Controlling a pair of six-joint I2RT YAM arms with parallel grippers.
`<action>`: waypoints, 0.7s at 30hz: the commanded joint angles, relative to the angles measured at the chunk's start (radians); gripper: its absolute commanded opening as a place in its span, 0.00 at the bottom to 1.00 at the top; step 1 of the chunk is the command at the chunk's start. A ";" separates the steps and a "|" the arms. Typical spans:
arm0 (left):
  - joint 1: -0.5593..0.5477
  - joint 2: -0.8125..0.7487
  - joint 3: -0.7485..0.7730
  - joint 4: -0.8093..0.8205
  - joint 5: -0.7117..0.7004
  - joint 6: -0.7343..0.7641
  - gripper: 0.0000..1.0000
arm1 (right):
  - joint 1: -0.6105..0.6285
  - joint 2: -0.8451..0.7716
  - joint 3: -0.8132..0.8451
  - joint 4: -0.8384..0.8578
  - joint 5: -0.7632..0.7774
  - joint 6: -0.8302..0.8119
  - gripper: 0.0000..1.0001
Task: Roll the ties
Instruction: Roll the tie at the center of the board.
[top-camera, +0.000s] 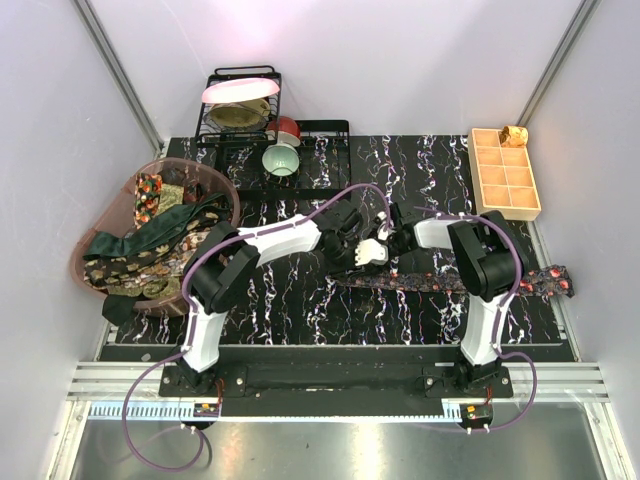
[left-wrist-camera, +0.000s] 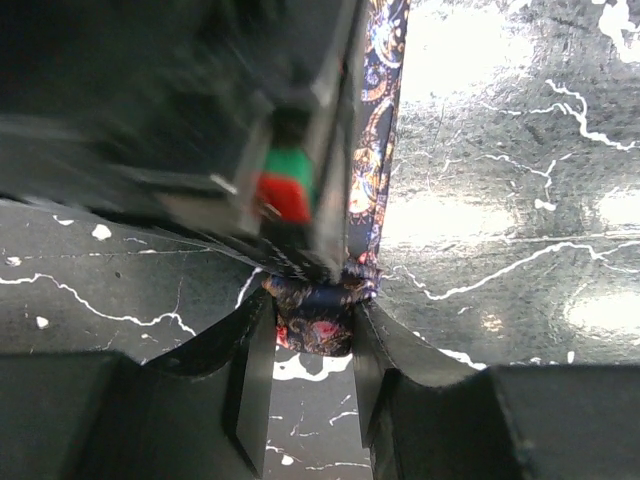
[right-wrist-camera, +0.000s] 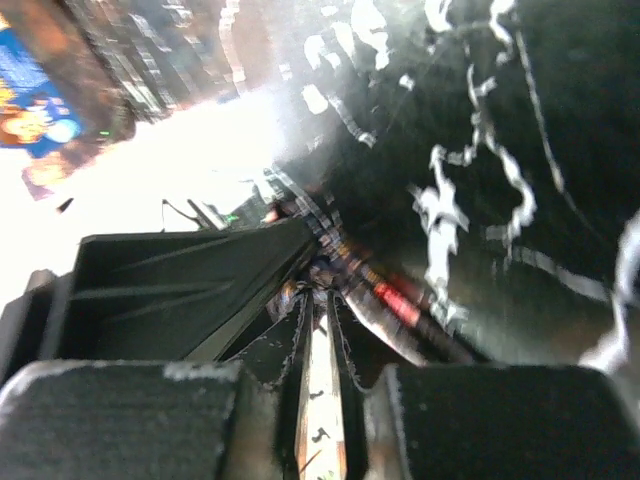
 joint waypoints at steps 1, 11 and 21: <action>-0.005 0.026 -0.042 -0.019 -0.069 0.034 0.35 | -0.037 -0.112 0.004 -0.013 -0.092 -0.013 0.18; -0.005 0.035 -0.011 -0.034 -0.060 0.033 0.34 | -0.034 -0.089 -0.028 0.028 -0.088 -0.016 0.29; -0.003 0.026 -0.011 -0.037 -0.054 0.031 0.34 | 0.004 -0.023 -0.004 0.116 -0.069 0.053 0.33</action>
